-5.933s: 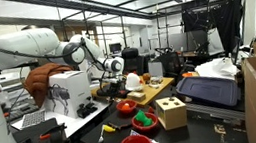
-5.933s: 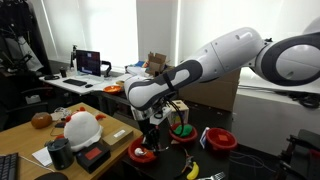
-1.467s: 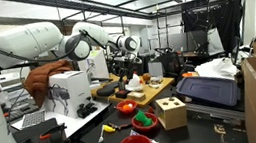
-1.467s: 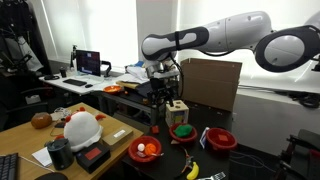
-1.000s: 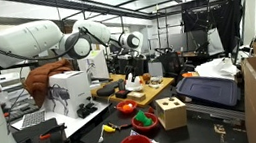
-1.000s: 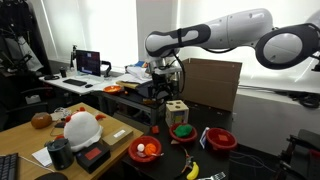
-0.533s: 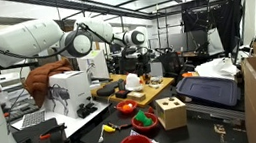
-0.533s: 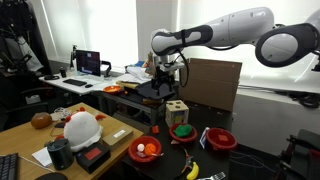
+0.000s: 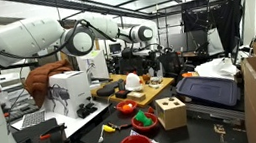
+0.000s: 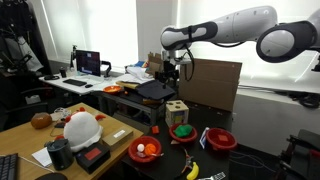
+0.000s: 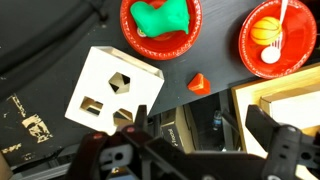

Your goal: Put the fork inside the red bowl

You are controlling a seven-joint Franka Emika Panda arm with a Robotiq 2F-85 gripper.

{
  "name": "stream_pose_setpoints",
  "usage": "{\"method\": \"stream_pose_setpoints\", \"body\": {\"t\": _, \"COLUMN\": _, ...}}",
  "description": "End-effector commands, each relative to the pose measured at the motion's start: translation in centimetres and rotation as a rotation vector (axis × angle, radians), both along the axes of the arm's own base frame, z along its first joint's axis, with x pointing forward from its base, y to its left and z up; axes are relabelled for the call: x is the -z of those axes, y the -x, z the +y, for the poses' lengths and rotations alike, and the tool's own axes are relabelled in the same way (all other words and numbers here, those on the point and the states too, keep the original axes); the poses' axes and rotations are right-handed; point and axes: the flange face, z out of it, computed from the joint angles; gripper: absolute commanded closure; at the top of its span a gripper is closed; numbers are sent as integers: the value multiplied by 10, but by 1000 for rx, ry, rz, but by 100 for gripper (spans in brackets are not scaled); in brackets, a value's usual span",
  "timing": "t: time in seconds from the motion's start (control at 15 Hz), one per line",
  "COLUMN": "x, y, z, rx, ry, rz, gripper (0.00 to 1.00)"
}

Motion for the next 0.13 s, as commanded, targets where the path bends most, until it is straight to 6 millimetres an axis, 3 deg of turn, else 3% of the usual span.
{"method": "stream_pose_setpoints", "body": {"t": 0.0, "x": -2, "y": 0, "z": -5, "rx": -9, "ry": -13, "rz": 5, "gripper": 0}}
{"method": "stream_pose_setpoints", "body": {"t": 0.07, "x": -2, "y": 1, "z": -7, "rx": -12, "ry": -20, "rz": 6, "gripper": 0}}
